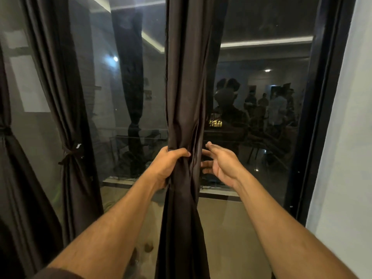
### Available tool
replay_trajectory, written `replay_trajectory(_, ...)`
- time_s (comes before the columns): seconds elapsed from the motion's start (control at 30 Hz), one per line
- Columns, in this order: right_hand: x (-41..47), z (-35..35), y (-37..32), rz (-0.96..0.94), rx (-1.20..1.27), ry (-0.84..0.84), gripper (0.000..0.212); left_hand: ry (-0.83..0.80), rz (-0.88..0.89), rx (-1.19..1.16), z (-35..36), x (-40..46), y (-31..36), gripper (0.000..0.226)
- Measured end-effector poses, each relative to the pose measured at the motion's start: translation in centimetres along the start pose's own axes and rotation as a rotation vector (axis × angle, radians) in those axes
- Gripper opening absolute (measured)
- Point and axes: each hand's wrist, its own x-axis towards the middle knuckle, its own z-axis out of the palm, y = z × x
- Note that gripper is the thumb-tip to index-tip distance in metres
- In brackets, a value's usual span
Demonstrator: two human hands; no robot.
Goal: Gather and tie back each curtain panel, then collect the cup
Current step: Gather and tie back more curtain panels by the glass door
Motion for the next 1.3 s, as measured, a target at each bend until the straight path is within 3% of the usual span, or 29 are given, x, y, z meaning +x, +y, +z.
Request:
replay_trajectory(0.1,0.4,0.9,-0.6,-0.098,-0.163,-0.138,0.031,-0.054,-0.042,0.025,-0.9,0.3,0.5,0.035)
replay_trajectory(0.23,0.6,2.5,-1.7,-0.201,-0.557,-0.181,0.027,-0.101,-0.028,0.108,-2.2,1.1,1.4,0.037)
replay_trajectory(0.3,0.7,3.3,-1.8,-0.239,-0.761,-0.093,0.018,-0.043,0.059,0.254,-2.3,1.5,1.3,0.025)
replay_trajectory(0.43,0.2,4.5,-0.9,-0.385,-1.101,0.242,0.009,0.091,0.267,0.569,-2.3,1.7,0.3,0.01)
replay_trajectory(0.53,-1.2,4.5,-0.6,-0.408,-1.265,0.401,0.006,0.133,0.281,0.685,-2.9,1.3,-0.2,0.021)
replay_trajectory(0.6,-1.6,4.5,-0.6,-0.321,-1.046,0.382,0.005,0.143,0.229,0.66,-3.2,0.9,-0.2,0.034)
replay_trajectory(0.7,-2.7,4.9,-0.3,-0.015,-0.406,0.15,0.009,0.176,0.166,0.513,-3.2,0.1,-0.4,0.043)
replay_trajectory(0.77,-3.0,4.5,0.5,0.061,-0.191,0.022,0.016,0.146,0.106,0.348,-3.2,-0.5,-0.8,0.048)
replay_trajectory(0.9,-3.3,3.6,2.3,-0.004,-0.14,0.03,0.028,0.094,0.06,0.078,-2.7,-1.7,-2.1,0.035)
replay_trajectory(1.07,-3.4,2.1,2.6,-0.031,-0.374,0.088,0.017,0.239,0.087,-0.096,-0.6,-3.0,-3.7,0.012)
replay_trajectory(1.3,-3.5,1.0,2.0,0.029,-0.26,-0.052,0.01,0.23,0.045,-0.167,2.0,-5.0,-3.9,0.018)
